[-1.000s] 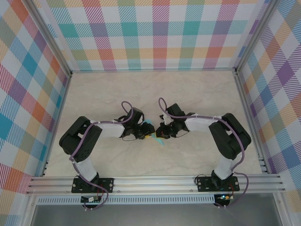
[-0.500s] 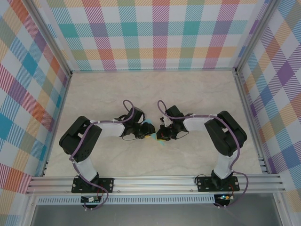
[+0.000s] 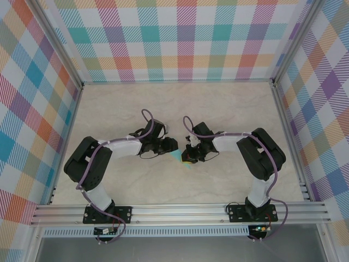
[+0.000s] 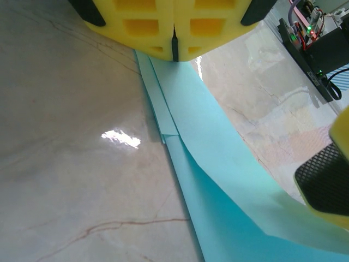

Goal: Fold a paper plane with a square sheet of paper (pick it up from the middle)
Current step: Fold the wing for the fifth time at the center of the table.

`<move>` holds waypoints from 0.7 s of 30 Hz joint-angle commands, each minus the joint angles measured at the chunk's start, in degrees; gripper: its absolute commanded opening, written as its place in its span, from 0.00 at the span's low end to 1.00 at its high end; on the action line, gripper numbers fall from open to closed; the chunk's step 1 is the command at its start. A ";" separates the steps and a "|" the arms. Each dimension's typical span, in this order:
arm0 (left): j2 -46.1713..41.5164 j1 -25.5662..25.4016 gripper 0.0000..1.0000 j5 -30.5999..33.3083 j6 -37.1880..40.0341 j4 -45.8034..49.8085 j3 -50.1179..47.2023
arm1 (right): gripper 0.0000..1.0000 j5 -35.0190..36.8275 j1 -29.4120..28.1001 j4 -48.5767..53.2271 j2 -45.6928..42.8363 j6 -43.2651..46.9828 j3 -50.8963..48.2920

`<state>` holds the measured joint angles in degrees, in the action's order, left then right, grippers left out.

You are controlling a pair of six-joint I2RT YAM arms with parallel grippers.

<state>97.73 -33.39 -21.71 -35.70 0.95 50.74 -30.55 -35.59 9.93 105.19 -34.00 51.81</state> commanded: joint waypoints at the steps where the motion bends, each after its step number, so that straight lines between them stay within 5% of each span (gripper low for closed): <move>1: 1.78 0.93 0.37 1.29 1.46 1.33 1.26 | 0.02 7.43 -0.70 5.86 5.71 0.81 -3.02; 21: 5.39 10.23 0.35 4.29 6.83 6.36 2.35 | 0.02 8.30 -0.70 7.09 6.72 1.06 -4.95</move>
<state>101.95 -26.63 -22.61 -31.20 3.79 52.36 -32.47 -35.29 8.54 106.08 -33.98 51.44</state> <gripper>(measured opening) 0.354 0.045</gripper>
